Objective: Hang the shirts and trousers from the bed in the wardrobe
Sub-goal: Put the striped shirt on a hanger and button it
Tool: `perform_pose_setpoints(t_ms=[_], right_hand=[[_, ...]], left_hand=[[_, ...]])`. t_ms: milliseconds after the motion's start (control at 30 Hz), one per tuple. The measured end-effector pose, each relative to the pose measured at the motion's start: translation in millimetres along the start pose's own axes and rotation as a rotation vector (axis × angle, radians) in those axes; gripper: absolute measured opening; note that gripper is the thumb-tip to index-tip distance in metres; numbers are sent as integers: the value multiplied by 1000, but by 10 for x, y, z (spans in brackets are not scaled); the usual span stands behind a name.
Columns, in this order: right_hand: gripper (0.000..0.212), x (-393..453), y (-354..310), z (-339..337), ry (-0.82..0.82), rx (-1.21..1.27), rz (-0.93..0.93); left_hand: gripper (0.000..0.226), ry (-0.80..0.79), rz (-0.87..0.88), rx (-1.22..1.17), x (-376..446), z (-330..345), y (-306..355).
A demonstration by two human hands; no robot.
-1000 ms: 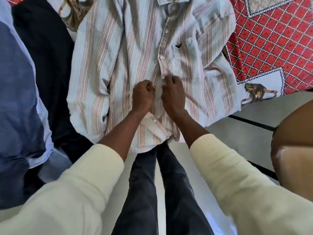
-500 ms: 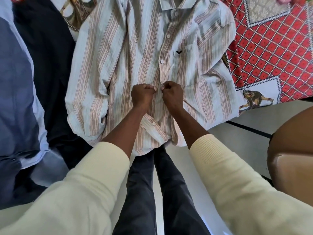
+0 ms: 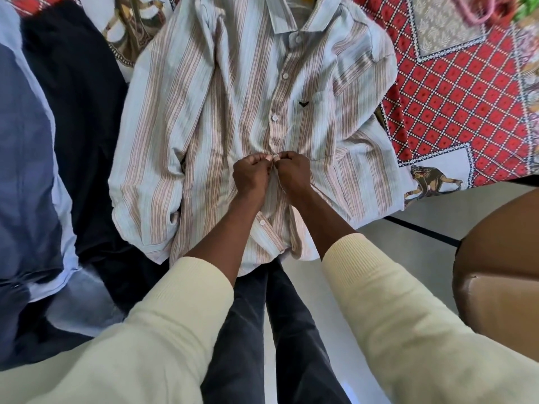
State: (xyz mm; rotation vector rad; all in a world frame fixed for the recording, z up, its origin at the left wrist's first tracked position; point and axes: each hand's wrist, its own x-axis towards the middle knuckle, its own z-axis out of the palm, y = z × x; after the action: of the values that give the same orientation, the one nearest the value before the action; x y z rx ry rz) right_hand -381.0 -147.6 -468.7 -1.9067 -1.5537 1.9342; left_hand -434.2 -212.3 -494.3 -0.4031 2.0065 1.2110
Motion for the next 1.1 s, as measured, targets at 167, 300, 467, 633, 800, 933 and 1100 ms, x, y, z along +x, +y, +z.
perform_pose_setpoints(t_ms=[167, 300, 467, 633, 800, 933, 1100], right_hand=[[10, 14, 34, 22, 31, 40, -28], [10, 33, 62, 73, 46, 27, -31], [11, 29, 57, 85, 49, 90, -8], [20, 96, 31, -4, -21, 96, 107], [15, 90, 1, -86, -31, 114, 57], [11, 100, 98, -9, -32, 36, -26], [6, 99, 135, 23, 16, -201, -209]], left_hand=[[10, 170, 83, 156, -54, 127, 19], [10, 122, 54, 74, -46, 135, -15], [9, -5, 35, 52, -3, -18, -34], [2, 16, -58, -60, -40, -3, 62], [3, -97, -138, -128, -41, -74, 178], [14, -164, -111, -67, -19, -155, 216], [8, -209, -121, 5, 26, -187, 247]])
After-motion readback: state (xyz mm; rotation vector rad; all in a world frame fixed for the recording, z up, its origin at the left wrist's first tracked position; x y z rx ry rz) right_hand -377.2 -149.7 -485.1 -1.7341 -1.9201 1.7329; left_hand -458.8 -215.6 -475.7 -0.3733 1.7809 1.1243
